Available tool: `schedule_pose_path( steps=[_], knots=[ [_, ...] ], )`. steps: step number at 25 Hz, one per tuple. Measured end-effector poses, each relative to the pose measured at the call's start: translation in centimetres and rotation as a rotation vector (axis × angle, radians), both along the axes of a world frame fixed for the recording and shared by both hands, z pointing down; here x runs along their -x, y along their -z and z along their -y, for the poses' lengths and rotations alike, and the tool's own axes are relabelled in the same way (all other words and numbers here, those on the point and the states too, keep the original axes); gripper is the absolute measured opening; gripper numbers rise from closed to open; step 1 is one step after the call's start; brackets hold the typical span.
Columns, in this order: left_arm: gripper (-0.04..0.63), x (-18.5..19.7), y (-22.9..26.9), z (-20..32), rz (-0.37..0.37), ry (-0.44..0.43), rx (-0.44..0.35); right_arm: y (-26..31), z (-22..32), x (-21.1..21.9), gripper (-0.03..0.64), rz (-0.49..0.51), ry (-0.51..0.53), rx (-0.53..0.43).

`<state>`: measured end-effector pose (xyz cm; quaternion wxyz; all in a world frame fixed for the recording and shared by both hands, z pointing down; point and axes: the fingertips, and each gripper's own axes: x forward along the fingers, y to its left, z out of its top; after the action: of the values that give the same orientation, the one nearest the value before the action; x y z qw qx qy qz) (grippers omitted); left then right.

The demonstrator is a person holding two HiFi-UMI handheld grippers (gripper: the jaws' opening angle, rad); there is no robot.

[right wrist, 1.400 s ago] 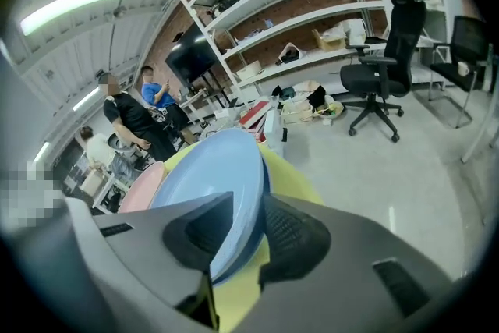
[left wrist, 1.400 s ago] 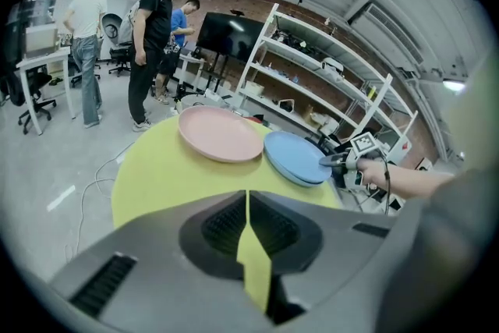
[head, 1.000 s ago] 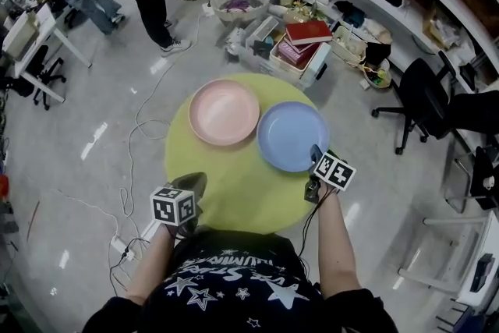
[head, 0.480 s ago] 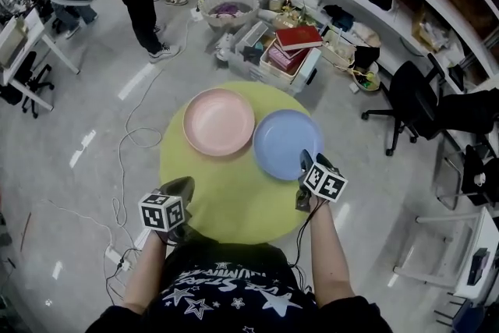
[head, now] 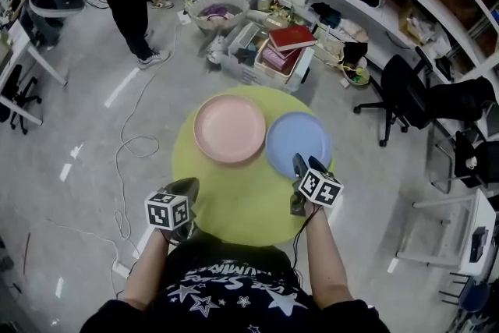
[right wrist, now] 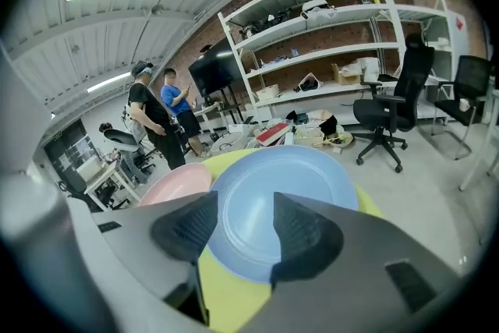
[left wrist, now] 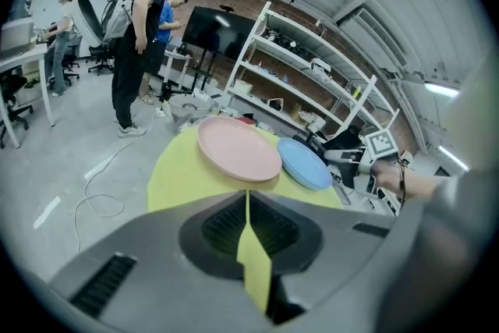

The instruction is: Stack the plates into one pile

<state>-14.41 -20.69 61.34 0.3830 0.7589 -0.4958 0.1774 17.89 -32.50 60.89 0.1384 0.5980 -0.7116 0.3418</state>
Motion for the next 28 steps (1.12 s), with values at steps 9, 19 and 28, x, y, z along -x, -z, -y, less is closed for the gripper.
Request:
schedule_pose_path(
  steps=[9, 19, 28],
  knots=[
    [0.023, 3.6, 0.0, 1.8, -0.029, -0.032, -0.024, 0.2, -1.3, 6.4, 0.147, 0.076, 0.008, -0.005],
    [0.023, 7.0, -1.0, 1.8, -0.046, -0.057, -0.007, -3.2, -3.2, 13.2, 0.136, 0.172, 0.029, 0.125],
    [0.023, 9.7, -1.9, 1.8, -0.047, -0.075, 0.012, -6.1, -2.3, 16.6, 0.176, 0.239, -0.014, 0.177]
  ],
)
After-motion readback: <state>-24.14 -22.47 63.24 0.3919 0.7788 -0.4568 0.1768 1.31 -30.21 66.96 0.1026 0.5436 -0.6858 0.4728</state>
